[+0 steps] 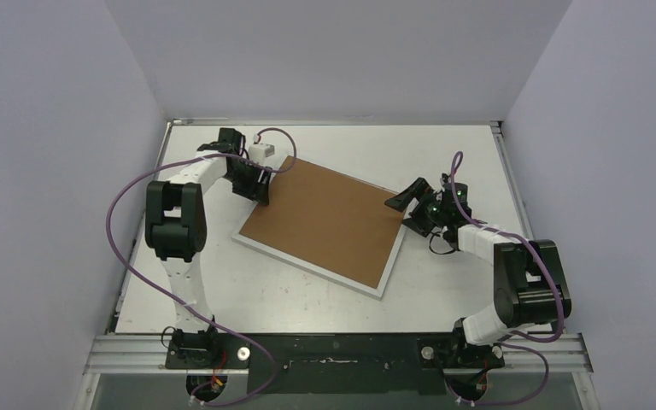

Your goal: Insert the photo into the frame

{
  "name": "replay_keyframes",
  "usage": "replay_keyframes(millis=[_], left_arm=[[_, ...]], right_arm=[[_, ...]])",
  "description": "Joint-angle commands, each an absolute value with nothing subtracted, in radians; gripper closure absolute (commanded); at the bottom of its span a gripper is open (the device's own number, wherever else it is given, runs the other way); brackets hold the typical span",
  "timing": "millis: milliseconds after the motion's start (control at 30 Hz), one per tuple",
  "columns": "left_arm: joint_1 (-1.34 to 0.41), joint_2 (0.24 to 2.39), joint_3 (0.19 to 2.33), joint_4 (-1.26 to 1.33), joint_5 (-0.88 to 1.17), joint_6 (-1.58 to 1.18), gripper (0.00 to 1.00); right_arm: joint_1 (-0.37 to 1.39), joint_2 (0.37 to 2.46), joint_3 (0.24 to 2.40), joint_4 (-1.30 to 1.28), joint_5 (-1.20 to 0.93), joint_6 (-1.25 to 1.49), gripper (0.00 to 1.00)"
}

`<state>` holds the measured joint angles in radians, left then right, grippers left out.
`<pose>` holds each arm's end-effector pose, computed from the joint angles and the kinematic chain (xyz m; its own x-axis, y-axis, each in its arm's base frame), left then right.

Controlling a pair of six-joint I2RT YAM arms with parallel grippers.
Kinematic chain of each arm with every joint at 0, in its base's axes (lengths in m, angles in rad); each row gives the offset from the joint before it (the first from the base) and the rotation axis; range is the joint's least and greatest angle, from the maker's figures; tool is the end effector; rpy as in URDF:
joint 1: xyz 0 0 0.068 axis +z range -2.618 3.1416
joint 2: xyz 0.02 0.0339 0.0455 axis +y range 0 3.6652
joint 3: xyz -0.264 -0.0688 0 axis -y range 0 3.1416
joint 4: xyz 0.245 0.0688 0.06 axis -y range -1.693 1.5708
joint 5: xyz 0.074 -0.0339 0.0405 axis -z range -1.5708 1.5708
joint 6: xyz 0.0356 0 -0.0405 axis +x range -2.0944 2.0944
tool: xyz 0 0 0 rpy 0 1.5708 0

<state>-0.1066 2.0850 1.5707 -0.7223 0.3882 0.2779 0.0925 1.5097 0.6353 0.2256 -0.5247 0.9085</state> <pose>0.4239 -0.0589 0.1740 -0.8424 0.3455 -0.4135 0.4711 0.8448 -0.2539 0.2877 0.0446 0.1642 -0.7464 0.6162 -0.2513 0.1809 0.5513 0.8145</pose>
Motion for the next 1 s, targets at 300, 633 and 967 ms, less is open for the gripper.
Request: replay_keyframes(millis=[300,633,967], left_arm=[[-0.159,2.133,1.542,-0.673,0.357,0.316,0.51],[-0.172,2.139,1.551,-0.695,0.370,0.340,0.52],[-0.183,2.135,1.565,-0.719,0.372,0.359,0.52]], right_arm=[[0.106,1.552,0.648,0.251,-0.530,0.911,0.05],[0.107,1.611,0.674,0.269,-0.531,0.899,0.04],[0.114,1.631,0.707,0.290,-0.547,0.898,0.04]])
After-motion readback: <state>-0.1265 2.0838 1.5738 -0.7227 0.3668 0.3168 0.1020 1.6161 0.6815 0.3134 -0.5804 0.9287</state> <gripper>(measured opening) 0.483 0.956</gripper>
